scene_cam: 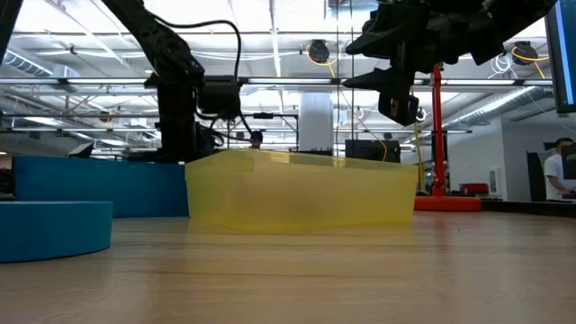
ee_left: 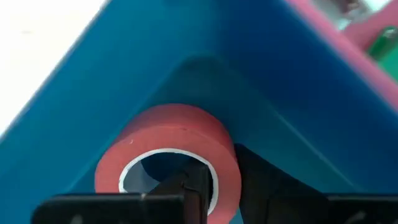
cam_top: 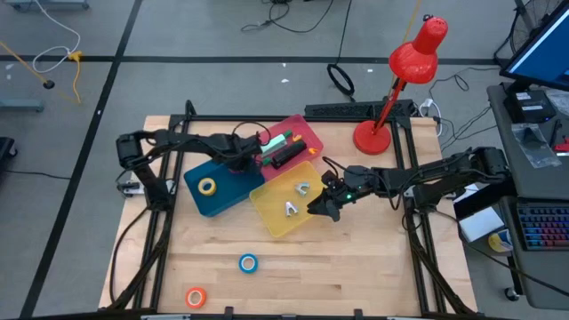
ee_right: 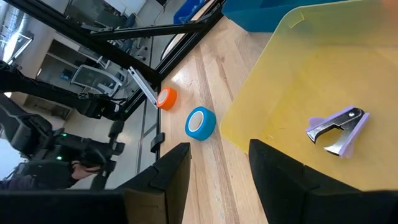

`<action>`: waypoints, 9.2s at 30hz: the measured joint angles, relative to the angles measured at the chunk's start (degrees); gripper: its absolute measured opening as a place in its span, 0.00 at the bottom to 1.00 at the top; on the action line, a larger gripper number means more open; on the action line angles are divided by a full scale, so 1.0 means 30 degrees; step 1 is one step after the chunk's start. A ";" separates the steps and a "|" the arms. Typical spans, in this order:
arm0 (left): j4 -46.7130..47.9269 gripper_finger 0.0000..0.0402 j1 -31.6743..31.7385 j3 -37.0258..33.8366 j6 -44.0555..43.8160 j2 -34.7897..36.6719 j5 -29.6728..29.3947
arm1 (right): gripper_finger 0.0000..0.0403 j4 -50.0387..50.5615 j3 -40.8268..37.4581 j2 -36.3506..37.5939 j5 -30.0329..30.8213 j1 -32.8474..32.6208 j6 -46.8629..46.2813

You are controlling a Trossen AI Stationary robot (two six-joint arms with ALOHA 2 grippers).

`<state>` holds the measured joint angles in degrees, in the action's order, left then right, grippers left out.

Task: Pick and place Stapler, Stapler remover, tape
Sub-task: Put the red tape into the blue bin, then put the blue tape into the blue bin, then put the orange tape into the blue bin

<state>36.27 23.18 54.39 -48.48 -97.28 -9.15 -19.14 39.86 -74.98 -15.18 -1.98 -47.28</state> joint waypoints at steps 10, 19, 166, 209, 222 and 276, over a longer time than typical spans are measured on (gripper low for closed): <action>-0.0609 0.19 0.0217 0.0022 0.0840 -0.0453 0.0525 | 0.39 -0.0114 0.0000 0.0000 0.0022 0.0000 0.0002; -0.0640 0.45 0.0233 0.0022 0.1267 -0.0438 0.0878 | 0.39 -0.0114 0.0000 0.0000 0.0022 0.0000 -0.0001; 0.8764 0.10 0.1046 0.0007 0.2271 0.0593 -0.1244 | 0.39 -0.0667 0.0007 -0.0007 -0.0037 0.0000 0.1499; 0.8001 0.58 -0.2493 0.2285 0.0273 0.8041 0.0015 | 0.39 -0.0646 0.0000 -0.0007 0.0000 0.0000 0.1485; 0.4264 0.58 -1.3213 0.2900 -0.2547 1.0908 0.2998 | 0.39 -0.0527 0.0000 -0.0007 0.0016 0.0000 0.2011; 0.4381 0.58 -2.5669 0.2520 -1.0872 0.0672 0.7474 | 0.39 -0.0363 0.0000 -0.0007 0.0000 0.0007 0.3146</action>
<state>49.41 -53.82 61.95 -81.10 -95.26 13.28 -20.23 39.86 -75.00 -15.18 -1.96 -37.85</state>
